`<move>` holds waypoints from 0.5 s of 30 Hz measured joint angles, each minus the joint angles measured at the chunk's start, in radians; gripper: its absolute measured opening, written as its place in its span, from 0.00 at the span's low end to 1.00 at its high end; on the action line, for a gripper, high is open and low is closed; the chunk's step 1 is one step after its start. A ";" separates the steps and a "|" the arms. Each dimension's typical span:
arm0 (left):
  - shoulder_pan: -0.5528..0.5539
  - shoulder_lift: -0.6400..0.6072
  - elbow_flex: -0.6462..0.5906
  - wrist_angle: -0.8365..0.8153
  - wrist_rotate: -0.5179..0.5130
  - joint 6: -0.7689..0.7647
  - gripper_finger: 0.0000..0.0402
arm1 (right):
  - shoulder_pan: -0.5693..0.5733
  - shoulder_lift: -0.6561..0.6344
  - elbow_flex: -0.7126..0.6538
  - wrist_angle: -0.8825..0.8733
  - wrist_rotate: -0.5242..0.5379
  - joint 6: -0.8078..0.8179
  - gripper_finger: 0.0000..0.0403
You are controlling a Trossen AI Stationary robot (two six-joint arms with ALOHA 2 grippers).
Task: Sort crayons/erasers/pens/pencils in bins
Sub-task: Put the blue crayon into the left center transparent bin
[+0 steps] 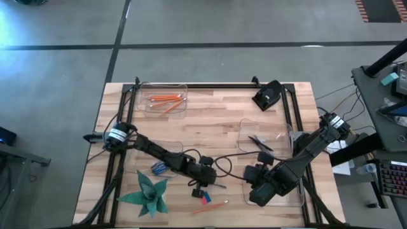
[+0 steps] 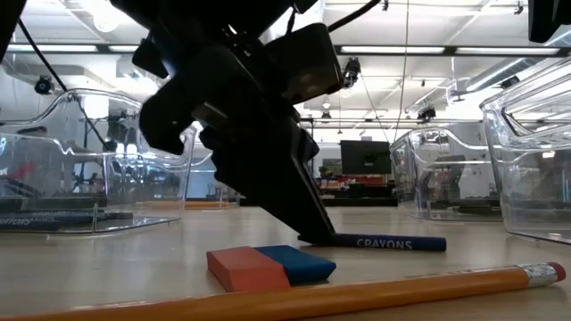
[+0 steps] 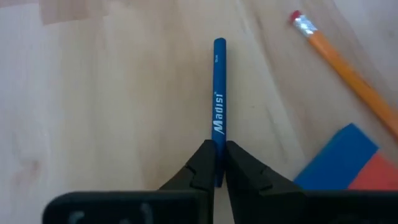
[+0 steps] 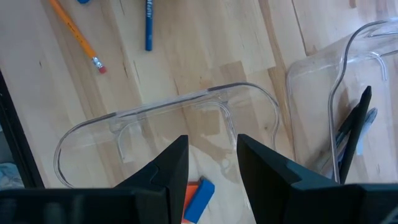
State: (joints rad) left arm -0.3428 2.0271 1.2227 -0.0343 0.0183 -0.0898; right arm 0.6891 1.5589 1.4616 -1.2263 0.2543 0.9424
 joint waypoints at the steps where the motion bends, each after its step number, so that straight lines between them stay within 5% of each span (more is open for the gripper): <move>1: -0.001 -0.002 0.002 0.001 0.004 0.000 0.02 | 0.000 0.000 0.000 0.000 0.000 0.000 0.32; 15: -0.001 -0.058 0.046 -0.033 0.008 0.000 0.02 | 0.000 0.000 0.000 0.000 0.000 0.000 0.32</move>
State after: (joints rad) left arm -0.3439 1.9688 1.2690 -0.0669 0.0265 -0.0895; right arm 0.6891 1.5589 1.4616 -1.2266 0.2543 0.9424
